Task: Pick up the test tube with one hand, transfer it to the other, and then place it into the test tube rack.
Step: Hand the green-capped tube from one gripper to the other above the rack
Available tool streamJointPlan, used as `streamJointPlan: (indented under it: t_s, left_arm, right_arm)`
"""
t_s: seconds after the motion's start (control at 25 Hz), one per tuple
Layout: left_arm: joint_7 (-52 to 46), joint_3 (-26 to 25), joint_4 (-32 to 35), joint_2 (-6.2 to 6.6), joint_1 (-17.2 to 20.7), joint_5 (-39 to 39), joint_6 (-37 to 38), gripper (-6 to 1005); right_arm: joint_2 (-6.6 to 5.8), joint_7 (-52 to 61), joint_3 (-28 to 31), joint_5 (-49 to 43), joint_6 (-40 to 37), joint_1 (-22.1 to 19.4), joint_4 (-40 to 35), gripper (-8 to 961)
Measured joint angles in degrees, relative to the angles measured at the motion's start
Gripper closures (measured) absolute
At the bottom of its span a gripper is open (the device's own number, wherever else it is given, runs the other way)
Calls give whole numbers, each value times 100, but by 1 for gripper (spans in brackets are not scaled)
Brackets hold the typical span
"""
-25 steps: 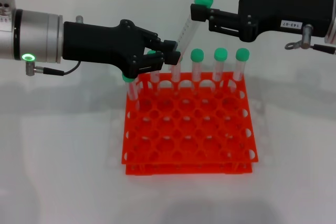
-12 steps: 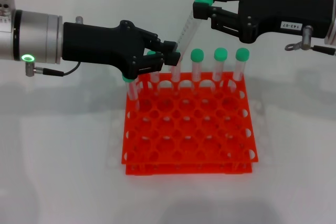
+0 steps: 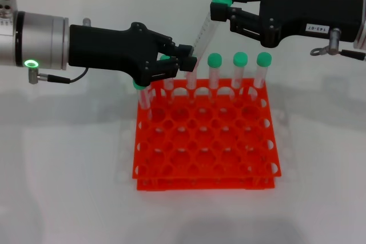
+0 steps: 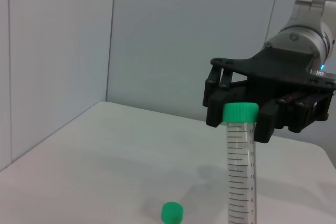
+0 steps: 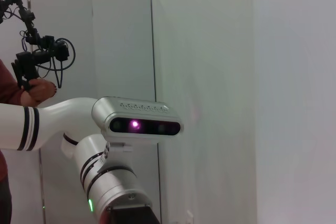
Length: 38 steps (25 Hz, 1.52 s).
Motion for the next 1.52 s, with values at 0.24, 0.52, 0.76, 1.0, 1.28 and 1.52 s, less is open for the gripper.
streamJointPlan:
  t_s: [0.24,0.52,0.76,1.0,1.28,1.52]
  left_arm:
    - [7,-11,0,-31,10,-9,-33,793]
    - [7,-6,0,-62,10,2,-38,777]
    - [6,6,0,-82,10,34,-25,764]
    - [-50,9,0,-85,17,2,25,751]
    - [-244,4,-8,-65,30,11,48,598]
    - [-493,-25,-6,-10,85,-4,49,358]
  right_arm:
    - [0,-3,7,-1,1,3,0,671]
    - [0,-2,12,-3,0,7,0,671]
    - [0,0,25,-4,5,8,-1,672]
    - [-1,3,25,-3,4,7,-1,674]
    - [0,6,25,-3,3,7,-1,676]
    - [0,13,29,-1,3,-17,-1,677]
